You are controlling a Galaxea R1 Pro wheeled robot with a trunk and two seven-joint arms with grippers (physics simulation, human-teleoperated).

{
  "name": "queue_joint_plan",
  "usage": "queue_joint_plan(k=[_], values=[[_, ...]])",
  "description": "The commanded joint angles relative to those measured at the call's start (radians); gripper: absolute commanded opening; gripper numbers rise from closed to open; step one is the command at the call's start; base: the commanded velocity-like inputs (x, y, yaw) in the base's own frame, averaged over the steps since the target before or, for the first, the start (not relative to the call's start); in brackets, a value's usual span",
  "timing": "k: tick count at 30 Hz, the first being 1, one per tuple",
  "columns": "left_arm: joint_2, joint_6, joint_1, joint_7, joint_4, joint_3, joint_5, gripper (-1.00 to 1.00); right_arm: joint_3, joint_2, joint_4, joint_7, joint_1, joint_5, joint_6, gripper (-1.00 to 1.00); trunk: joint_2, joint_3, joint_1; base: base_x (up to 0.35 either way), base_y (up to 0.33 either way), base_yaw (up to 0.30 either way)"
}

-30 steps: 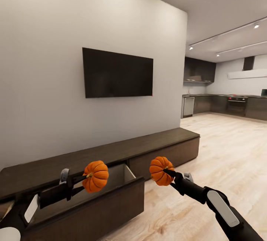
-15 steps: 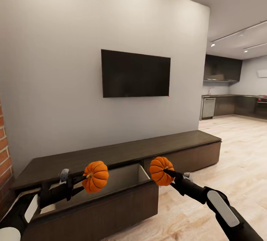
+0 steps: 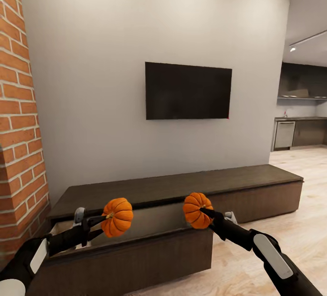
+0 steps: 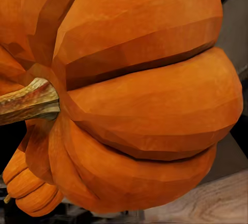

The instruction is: Place each of the two pumpkins and all three candles from the living room inside a cabinet in the living room (use any cabinet), then make sure every cabinet is closed, and position the cauldron so it is next to a table in the living room.

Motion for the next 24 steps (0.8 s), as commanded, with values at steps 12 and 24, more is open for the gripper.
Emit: queue_joint_plan(k=[12,24], values=[[0.000,0.011,-0.001,0.001,0.000,0.002,0.010,-1.00,0.001,-0.002,-0.001,0.003,-0.001,-0.010,0.002,-1.00,0.069,0.030,-0.039,0.000,0.000,0.291],[0.000,0.011,-0.001,0.001,0.000,0.001,0.009,-1.00,0.001,-0.006,-0.001,0.005,-0.001,-0.010,0.002,-1.00,0.153,0.068,-0.085,0.000,0.000,0.291]])
